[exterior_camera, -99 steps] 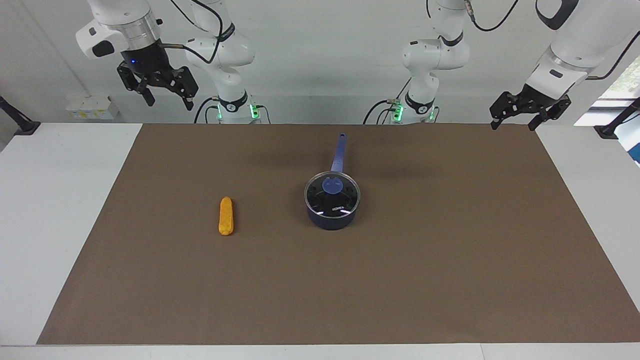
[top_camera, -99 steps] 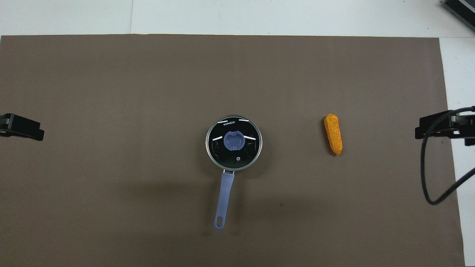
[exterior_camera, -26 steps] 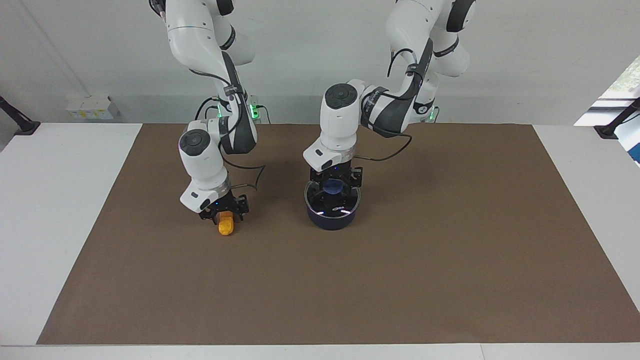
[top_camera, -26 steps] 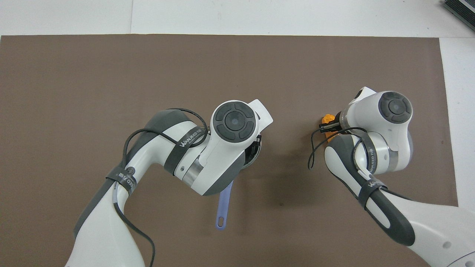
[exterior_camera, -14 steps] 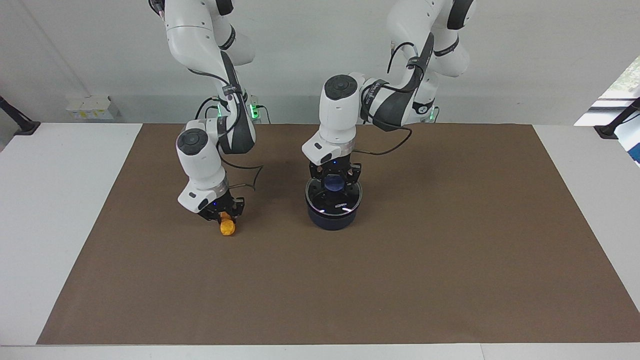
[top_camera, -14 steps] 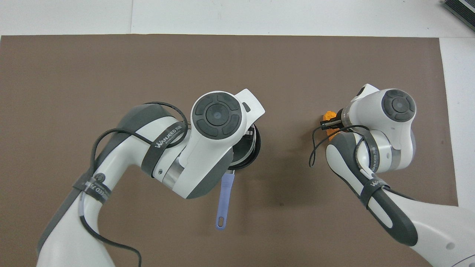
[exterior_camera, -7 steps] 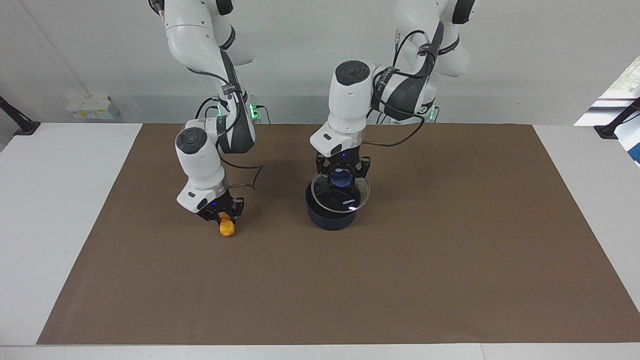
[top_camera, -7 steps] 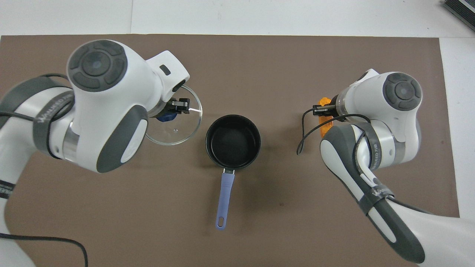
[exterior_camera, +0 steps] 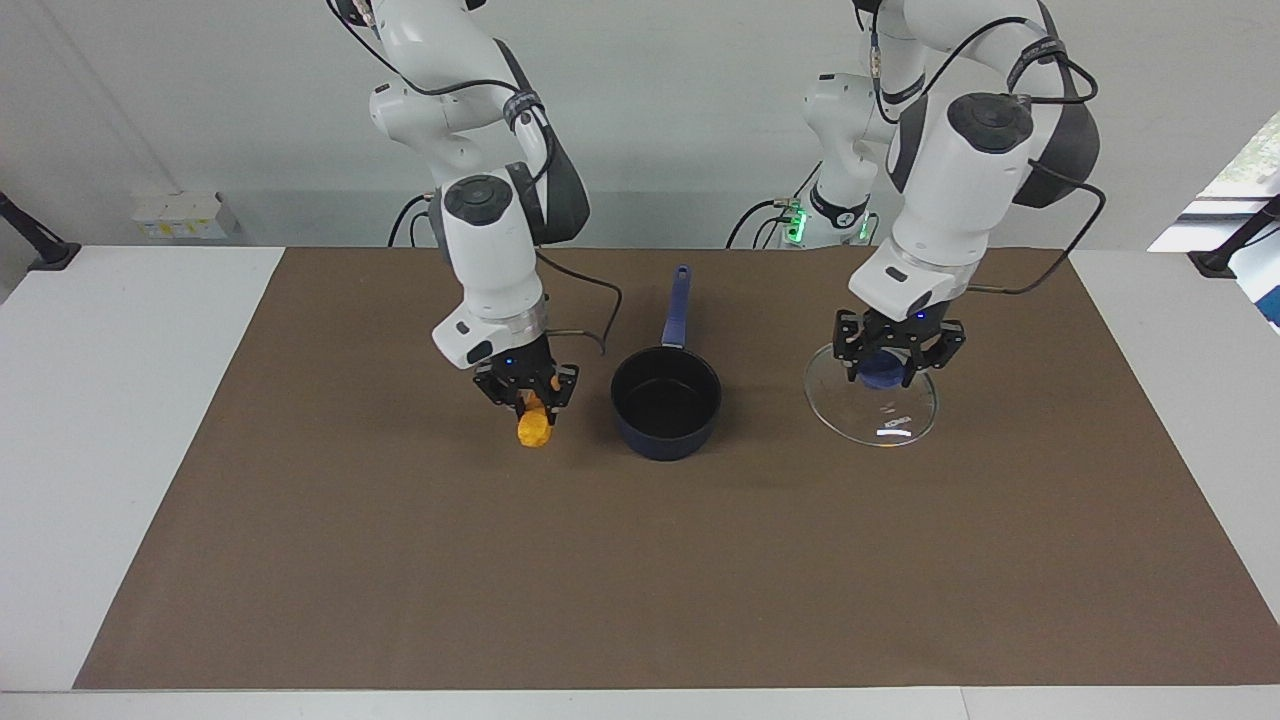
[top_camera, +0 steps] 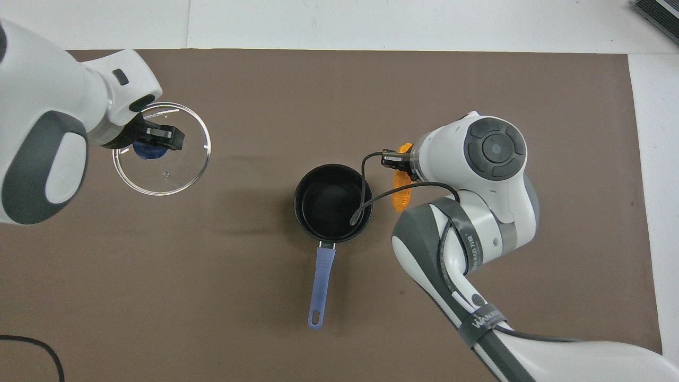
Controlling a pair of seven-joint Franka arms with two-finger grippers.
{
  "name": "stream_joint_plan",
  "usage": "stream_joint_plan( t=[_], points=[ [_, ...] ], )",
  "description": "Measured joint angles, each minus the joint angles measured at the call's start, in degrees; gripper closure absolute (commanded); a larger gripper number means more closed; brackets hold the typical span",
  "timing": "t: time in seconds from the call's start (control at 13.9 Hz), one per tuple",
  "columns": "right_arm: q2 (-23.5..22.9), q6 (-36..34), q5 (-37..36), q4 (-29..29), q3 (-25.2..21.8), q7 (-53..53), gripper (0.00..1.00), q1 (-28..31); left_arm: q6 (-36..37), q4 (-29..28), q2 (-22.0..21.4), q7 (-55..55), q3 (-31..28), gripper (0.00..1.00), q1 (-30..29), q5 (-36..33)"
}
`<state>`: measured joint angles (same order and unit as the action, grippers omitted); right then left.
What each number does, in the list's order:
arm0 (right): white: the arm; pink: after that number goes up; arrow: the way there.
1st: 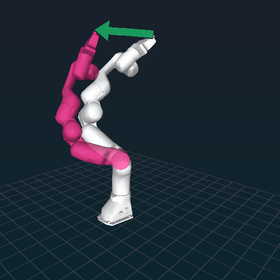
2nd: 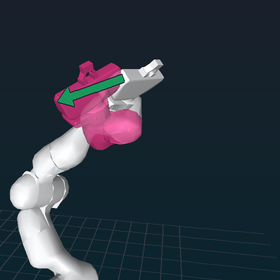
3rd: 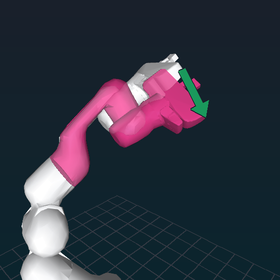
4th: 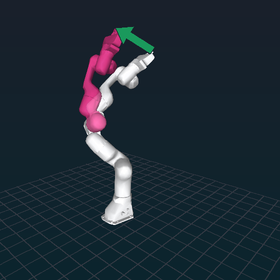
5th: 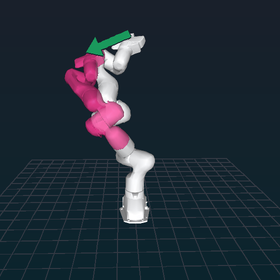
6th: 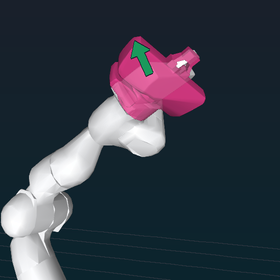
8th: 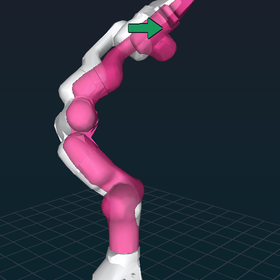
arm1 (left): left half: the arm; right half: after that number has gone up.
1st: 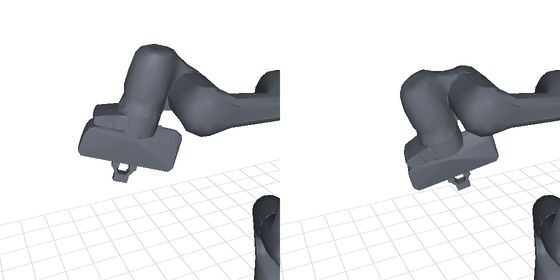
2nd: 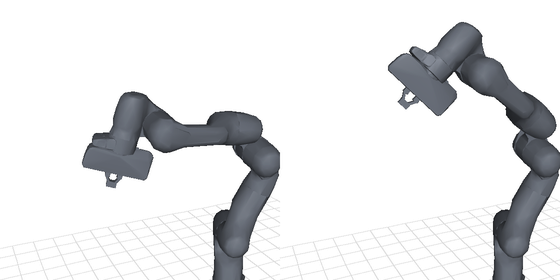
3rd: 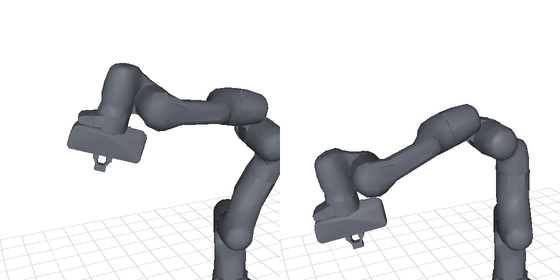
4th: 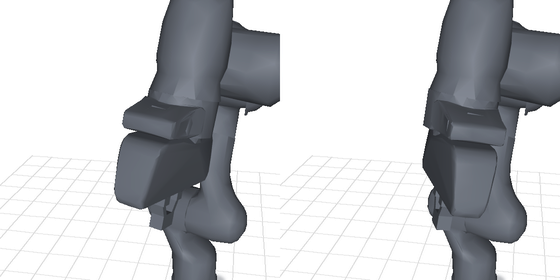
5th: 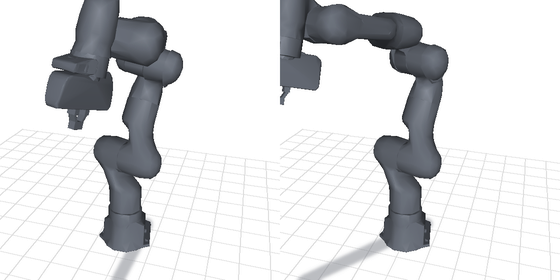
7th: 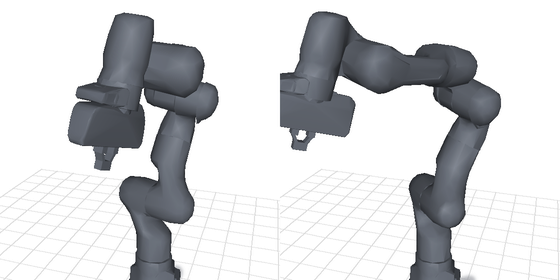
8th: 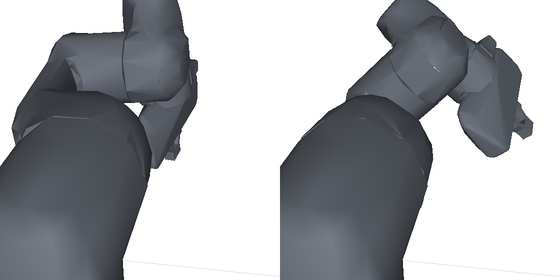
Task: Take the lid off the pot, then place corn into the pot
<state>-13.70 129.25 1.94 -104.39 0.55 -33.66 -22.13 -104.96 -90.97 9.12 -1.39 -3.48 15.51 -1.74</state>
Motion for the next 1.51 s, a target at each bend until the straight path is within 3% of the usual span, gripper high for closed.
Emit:
stream_joint_plan(
  t=[0.22,0.57,1.01,1.08,1.29,1.37,1.44,1.51],
  points=[
    [-0.10,0.18,3.73,0.27,0.91,-2.37,0.70,-0.36,2.28,0.00,-1.09,-6.12,-0.04,1.00,-5.40,1.02],
    [-3.23,4.26,4.04,0.28,1.14,-11.66,0.70,-5.94,6.00,-0.98,-2.12,-16.17,-0.12,1.00,-12.83,1.44],
    [-7.03,8.57,4.46,0.87,1.16,-15.68,0.66,-7.86,-1.74,-17.57,-10.10,-16.82,0.19,1.00,-13.54,1.49],
    [-7.10,8.76,4.49,0.87,1.17,-15.68,0.56,-7.90,-3.72,-20.29,-10.65,-16.81,0.10,1.00,-13.73,1.49],
    [-8.08,9.04,4.50,0.85,1.17,-15.68,0.53,-8.48,-12.03,-29.01,-10.93,-16.82,-0.06,1.00,-15.43,1.49],
    [-8.53,9.05,4.50,0.82,1.17,-15.68,0.45,-8.55,-15.39,-31.75,-10.88,-17.15,-0.05,1.00,-16.12,1.49],
    [-8.89,9.05,4.51,0.74,1.17,-15.68,0.29,-8.57,-19.55,-34.86,-10.73,-17.93,-0.07,1.00,-16.94,1.49],
    [-9.12,9.05,4.64,0.64,1.17,-15.68,0.07,-8.57,-23.83,-38.05,-10.43,-18.77,-0.07,0.73,-17.81,1.49]
  ],
)
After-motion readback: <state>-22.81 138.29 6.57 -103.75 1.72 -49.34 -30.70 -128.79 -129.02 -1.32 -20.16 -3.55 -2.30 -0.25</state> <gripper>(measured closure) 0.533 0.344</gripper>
